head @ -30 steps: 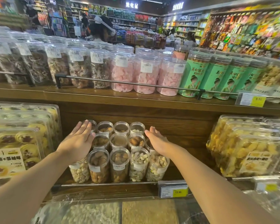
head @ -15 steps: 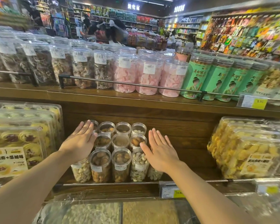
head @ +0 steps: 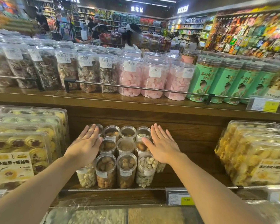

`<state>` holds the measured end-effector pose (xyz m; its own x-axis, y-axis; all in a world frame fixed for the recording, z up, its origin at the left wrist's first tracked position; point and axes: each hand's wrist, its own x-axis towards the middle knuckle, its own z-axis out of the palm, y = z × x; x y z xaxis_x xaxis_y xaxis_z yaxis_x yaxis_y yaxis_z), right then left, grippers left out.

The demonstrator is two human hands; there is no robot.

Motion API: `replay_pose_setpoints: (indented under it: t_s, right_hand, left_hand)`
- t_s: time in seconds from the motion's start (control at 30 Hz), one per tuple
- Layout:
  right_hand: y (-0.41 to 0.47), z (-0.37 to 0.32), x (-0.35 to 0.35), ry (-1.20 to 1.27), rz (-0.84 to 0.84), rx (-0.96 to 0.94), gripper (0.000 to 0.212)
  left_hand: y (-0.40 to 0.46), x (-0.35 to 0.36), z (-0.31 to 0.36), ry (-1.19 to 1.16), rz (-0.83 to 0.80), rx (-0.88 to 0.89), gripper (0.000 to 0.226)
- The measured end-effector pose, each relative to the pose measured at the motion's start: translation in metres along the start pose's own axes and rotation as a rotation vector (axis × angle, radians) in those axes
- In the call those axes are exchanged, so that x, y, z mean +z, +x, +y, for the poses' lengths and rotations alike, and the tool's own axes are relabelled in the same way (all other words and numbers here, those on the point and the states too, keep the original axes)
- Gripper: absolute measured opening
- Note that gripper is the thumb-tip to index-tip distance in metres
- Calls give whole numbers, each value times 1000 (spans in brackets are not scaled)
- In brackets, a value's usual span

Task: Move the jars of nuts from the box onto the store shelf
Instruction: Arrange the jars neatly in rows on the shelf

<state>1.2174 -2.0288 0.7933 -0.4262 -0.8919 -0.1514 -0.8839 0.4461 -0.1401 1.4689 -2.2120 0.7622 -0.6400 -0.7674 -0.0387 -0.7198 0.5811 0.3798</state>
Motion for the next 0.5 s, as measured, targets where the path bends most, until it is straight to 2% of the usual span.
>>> replay_pose_setpoints:
  t_s: [0.1, 0.17, 0.23, 0.33, 0.5]
  right_hand:
    - [0, 3, -6, 92, -11, -6, 85]
    - [-4, 8, -13, 166, 48, 8, 75]
    - [-14, 16, -13, 117, 76, -1, 66]
    - [-30, 29, 1, 15, 26, -5, 65]
    - [-21, 28, 9, 19, 21, -2, 64]
  left_hand:
    - [0, 0, 0, 12, -6, 2, 63]
    - [1, 1, 0, 27, -11, 8, 63]
    - [1, 1, 0, 20, -13, 8, 62]
    - [4, 2, -3, 20, -13, 19, 63]
    - [2, 1, -1, 36, -5, 30, 62]
